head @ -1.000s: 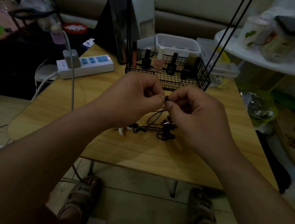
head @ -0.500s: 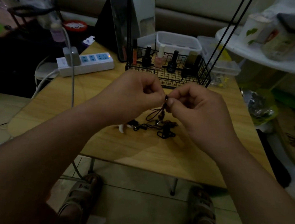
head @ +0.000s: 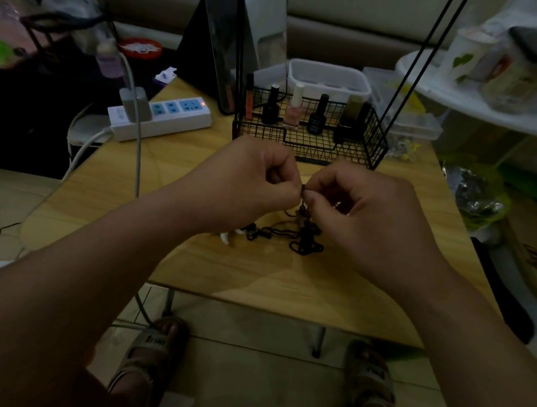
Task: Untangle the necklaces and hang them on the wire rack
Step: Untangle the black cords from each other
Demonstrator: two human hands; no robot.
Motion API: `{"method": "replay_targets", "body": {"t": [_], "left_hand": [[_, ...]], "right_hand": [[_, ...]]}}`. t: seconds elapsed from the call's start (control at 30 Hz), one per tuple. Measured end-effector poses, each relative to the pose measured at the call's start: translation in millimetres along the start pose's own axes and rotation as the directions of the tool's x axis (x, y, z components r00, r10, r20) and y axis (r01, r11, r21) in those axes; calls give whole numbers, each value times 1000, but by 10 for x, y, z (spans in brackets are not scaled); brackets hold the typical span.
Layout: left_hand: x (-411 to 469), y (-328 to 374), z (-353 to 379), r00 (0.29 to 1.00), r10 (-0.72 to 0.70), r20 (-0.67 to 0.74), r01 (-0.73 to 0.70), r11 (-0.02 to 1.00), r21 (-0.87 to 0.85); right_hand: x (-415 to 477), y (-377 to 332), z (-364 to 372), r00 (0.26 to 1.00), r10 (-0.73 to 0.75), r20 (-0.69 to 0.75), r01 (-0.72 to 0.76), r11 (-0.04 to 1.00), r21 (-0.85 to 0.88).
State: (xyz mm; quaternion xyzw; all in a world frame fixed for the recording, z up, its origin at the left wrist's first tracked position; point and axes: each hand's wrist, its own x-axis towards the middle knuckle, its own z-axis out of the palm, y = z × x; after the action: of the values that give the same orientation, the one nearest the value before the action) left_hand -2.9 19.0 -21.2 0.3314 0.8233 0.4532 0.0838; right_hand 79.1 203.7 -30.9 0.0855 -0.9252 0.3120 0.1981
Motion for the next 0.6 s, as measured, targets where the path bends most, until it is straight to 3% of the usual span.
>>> {"method": "replay_targets", "body": {"t": [0.2,0.27,0.43,0.6], "left_hand": [[17,-15,-8,1000,4,13,-4,999,36],[17,-4,-27,1000,-7,20,6,1000,12],[31,4,-99,997,-80,6,80,983,-165],[27,30,-75,995,-99,-3,98,986,-137]], "right_hand": [[55,-2,-5,993,-117,34,122,971,-204],[54,7,2,996,-88,23,91,986,-136],[37,52,-2,990,139,-37,-127,963,237],[6,26,-8,994,94,-57,-80,974,211]]}}
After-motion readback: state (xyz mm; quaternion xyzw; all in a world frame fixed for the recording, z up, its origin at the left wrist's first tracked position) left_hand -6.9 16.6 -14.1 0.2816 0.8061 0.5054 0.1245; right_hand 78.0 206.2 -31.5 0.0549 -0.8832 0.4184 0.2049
